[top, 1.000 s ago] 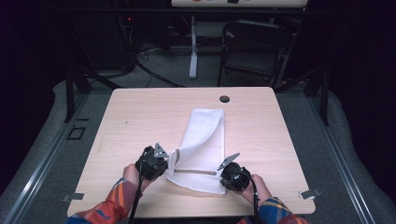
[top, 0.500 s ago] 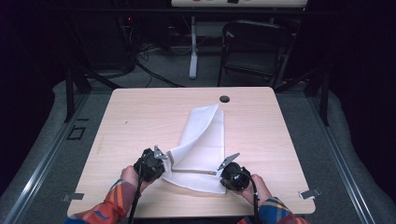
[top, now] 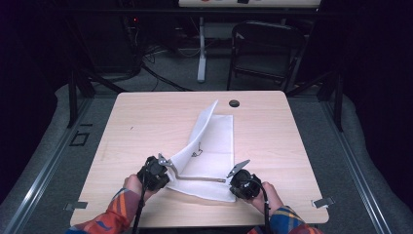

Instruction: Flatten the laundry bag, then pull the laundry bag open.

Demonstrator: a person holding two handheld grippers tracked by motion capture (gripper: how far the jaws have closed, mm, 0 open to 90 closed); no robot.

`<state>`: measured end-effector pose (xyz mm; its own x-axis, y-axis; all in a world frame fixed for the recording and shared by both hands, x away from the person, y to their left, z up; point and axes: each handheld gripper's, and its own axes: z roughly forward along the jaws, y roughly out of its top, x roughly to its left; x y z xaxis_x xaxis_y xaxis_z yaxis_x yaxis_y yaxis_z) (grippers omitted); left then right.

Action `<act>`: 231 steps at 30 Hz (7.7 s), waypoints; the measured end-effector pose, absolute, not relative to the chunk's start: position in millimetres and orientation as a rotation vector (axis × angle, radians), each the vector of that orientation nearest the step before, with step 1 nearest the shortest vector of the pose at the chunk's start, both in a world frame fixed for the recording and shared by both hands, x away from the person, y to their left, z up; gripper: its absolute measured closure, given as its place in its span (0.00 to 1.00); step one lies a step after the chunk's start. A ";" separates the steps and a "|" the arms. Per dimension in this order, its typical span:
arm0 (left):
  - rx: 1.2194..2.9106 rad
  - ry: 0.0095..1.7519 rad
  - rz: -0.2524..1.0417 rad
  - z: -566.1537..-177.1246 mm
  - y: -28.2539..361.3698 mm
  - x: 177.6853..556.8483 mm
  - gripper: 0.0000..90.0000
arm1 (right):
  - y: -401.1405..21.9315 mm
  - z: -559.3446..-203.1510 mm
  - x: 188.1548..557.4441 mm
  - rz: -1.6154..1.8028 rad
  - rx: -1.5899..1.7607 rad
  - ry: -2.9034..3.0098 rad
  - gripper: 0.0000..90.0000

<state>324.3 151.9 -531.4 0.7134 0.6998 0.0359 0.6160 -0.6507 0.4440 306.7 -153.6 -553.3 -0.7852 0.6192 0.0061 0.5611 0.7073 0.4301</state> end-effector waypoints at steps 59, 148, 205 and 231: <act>2.391 1.118 0.223 -515.7 204.7 304.1 0.28 | -169.5 -548.4 318.6 0.617 1.029 2.720 0.91; 2.486 0.444 0.080 -558.9 0.6 359.0 0.81 | -163.4 -553.9 337.5 0.692 1.055 2.622 1.00; 2.464 0.495 0.030 -563.4 8.8 364.9 0.91 | -168.6 -560.8 338.1 0.756 1.165 2.594 1.00; 2.476 0.547 -0.028 -560.3 40.2 370.8 0.90 | -166.8 -559.1 338.1 0.722 1.119 2.610 1.00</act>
